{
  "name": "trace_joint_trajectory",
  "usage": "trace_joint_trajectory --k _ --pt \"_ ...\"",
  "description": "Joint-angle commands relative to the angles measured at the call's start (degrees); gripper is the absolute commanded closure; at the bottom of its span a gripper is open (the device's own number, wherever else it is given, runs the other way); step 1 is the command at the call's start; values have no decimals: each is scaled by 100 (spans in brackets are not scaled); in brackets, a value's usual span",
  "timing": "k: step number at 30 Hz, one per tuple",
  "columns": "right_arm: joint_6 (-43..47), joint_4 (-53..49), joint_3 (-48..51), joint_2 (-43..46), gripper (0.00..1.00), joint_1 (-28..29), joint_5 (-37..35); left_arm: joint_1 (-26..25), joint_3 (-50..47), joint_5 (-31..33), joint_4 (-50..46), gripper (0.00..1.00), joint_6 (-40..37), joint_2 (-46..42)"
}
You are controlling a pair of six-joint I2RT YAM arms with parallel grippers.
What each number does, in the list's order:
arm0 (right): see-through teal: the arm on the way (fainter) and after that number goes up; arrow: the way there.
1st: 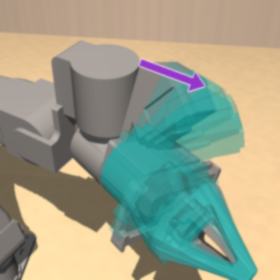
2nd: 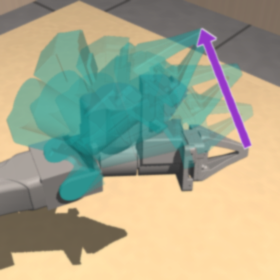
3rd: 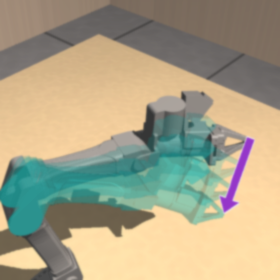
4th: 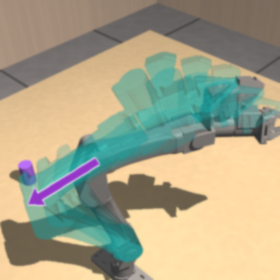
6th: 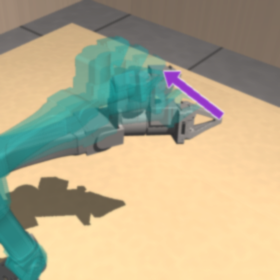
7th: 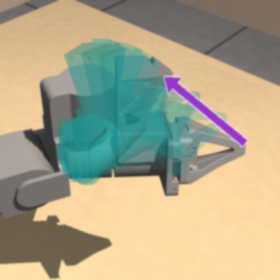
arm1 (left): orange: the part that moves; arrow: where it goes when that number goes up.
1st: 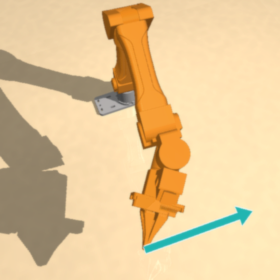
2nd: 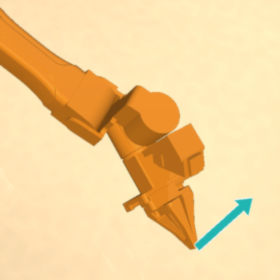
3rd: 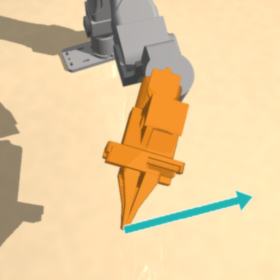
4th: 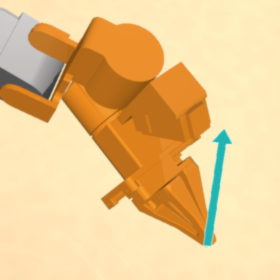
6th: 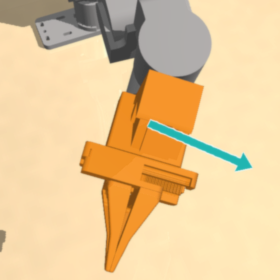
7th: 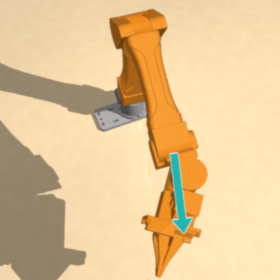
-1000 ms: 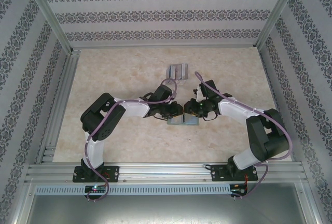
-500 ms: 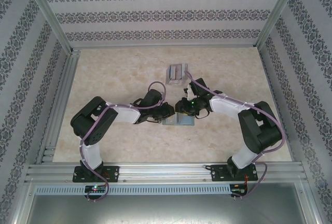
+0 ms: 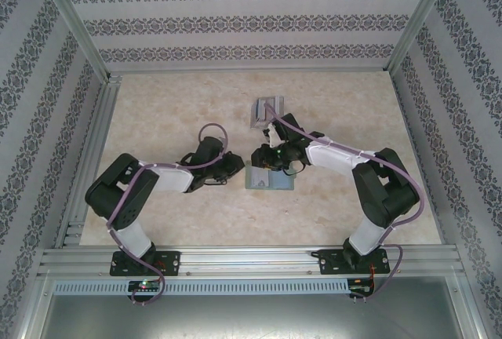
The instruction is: Put the credit cards into the card holder
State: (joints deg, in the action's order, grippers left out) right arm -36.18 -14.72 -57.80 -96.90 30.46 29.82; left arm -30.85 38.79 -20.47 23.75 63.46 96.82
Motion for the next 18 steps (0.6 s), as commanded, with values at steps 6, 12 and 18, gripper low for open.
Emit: trace_joint_trajectory --k 6,12,18 --pt "379 -313 -304 538 64 -748 -428 397 662 250 -1405 76 -1004 -409" --pt "726 -266 -590 462 64 -1407 -1093 514 1645 -8 -1920 69 -1572 126" --pt "972 -317 -1419 -251 64 -1790 -1321 643 3217 -424 -2645 62 -2172 1123"
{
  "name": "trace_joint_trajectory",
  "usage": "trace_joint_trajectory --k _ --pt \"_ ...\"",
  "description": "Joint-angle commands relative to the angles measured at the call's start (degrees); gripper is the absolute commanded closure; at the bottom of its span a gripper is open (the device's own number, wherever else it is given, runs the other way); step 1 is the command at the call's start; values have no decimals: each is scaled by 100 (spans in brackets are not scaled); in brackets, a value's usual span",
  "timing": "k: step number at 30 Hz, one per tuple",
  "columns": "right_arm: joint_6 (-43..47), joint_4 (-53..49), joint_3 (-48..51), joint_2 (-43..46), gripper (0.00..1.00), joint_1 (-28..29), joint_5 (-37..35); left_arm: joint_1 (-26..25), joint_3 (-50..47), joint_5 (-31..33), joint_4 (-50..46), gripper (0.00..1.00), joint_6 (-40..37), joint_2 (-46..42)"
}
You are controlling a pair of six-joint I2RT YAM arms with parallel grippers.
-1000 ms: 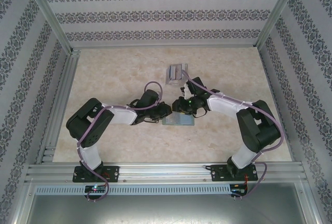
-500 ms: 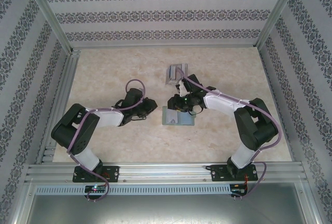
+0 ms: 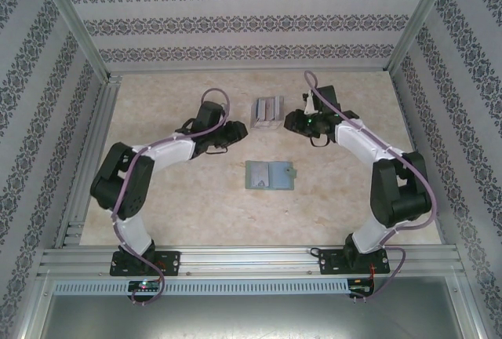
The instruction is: Put the credit cards into the card holder
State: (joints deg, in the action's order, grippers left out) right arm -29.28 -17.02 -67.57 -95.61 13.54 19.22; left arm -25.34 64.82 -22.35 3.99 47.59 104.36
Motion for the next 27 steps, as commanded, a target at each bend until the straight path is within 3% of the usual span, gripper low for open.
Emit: trace_joint_trajectory --k 1,10,14,27 --pt "282 -114 -608 -540 63 -115 -225 104 869 -225 -839 61 -648 529" --pt "5 -124 -1952 -1775 62 -101 87 314 2571 -522 -1603 56 -920 1705" --pt "36 -536 -2637 -2281 62 -71 345 328 2897 -646 -1641 55 -908 2010" --pt "-11 -750 -3278 -2913 58 28 458 325 3415 -903 -1701 54 -844 2633"
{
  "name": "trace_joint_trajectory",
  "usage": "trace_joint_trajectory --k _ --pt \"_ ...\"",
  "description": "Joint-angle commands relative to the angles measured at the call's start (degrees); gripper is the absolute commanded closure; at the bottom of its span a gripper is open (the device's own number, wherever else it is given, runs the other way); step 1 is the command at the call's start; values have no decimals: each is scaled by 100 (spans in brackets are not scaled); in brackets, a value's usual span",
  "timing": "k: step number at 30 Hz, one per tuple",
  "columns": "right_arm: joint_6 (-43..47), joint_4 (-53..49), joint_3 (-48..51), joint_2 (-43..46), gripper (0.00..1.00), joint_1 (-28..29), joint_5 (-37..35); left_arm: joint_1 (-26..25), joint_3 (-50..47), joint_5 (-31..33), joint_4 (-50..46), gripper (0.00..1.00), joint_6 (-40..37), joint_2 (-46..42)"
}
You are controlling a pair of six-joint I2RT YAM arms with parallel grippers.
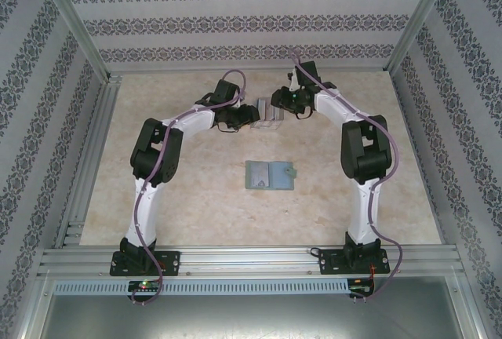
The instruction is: Put the credit cards into the card holder
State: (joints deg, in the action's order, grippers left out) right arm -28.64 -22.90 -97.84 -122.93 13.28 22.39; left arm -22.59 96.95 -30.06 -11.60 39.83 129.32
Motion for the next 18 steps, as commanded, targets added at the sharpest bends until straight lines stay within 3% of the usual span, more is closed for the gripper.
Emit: trace_joint_trajectory --k 1,7,18 --pt "-67 -203 -323 -242 58 61 160 45 202 -148 -109 54 -46 168" --pt "-9 -419 -656 -451 58 140 133 27 228 -270 -27 54 49 253" --pt "60 -402 -475 -39 60 169 125 -6 228 -255 8 54 103 263"
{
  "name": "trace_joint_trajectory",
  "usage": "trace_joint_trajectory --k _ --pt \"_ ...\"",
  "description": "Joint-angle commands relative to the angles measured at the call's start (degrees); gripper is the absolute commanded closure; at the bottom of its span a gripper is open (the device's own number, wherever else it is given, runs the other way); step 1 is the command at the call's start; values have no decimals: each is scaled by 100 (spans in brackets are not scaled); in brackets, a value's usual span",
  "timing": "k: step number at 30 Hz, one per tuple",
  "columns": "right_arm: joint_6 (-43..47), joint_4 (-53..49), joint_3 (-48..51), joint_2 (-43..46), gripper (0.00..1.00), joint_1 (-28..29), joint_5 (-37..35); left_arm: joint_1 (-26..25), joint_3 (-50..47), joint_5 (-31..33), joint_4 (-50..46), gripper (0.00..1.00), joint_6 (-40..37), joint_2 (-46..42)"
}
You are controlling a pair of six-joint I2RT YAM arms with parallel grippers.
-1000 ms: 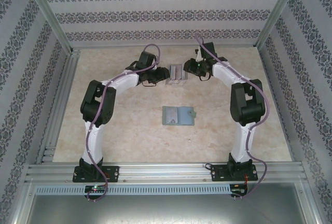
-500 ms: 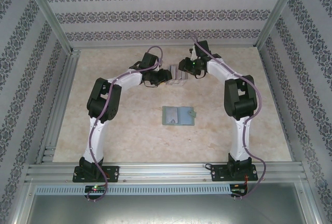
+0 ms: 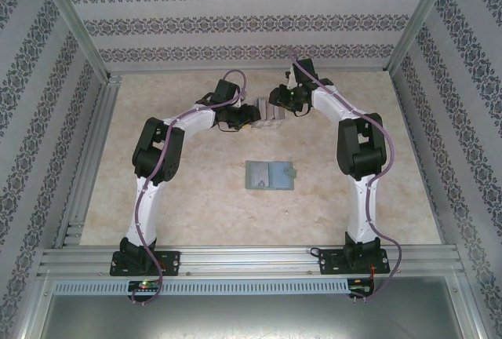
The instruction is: Put the credit cards into the card holder
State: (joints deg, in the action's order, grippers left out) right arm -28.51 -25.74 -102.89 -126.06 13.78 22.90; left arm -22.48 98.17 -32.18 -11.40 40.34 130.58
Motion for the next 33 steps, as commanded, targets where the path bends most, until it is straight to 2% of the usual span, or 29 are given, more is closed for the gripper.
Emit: trace_joint_trajectory --k 1,14,24,33 --pt "43 -111 54 301 60 116 68 -15 110 -47 -12 54 61 144" --pt "56 -94 78 371 66 99 145 -55 79 -24 -12 54 75 132" --pt "56 -100 153 430 82 25 163 -70 113 -8 -30 53 77 119" --pt "65 -61 330 689 88 -46 145 -66 119 15 -63 53 80 114"
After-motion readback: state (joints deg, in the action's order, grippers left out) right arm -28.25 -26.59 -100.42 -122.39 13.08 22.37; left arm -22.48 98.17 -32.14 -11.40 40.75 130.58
